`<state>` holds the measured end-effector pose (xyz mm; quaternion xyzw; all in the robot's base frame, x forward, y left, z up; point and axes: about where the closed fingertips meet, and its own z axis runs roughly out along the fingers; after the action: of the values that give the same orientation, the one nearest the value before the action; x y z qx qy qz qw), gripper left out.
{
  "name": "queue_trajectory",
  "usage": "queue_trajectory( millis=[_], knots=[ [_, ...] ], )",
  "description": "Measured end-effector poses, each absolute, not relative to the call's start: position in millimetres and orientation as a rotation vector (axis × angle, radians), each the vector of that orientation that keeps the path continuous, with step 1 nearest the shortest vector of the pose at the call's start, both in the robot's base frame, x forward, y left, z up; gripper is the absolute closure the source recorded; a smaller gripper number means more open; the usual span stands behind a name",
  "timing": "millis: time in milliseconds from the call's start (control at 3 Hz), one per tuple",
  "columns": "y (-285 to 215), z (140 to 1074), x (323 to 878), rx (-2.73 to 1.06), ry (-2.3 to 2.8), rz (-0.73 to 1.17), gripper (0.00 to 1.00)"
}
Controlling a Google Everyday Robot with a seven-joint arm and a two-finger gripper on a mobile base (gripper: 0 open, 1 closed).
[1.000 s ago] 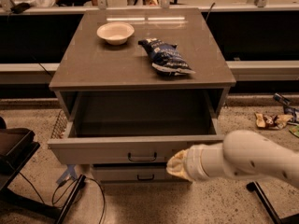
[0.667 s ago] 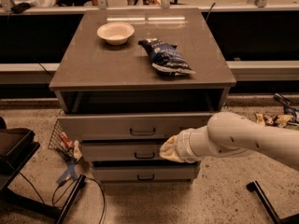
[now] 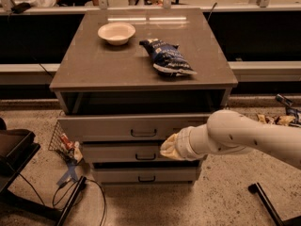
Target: Close top drawer
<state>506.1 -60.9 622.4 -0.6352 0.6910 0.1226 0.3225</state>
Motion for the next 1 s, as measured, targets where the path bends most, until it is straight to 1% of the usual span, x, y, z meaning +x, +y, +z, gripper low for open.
queue_trajectory(
  millis=[333,667,1000],
  knots=[
    [-67.1,619.8,540.2,-1.674,1.800,0.301,1.00],
    [-80.7,627.5,596.0,-1.647,1.789,0.254,1.00],
    [-80.9,627.5,595.3,-1.647,1.789,0.254,1.00]
  ],
)
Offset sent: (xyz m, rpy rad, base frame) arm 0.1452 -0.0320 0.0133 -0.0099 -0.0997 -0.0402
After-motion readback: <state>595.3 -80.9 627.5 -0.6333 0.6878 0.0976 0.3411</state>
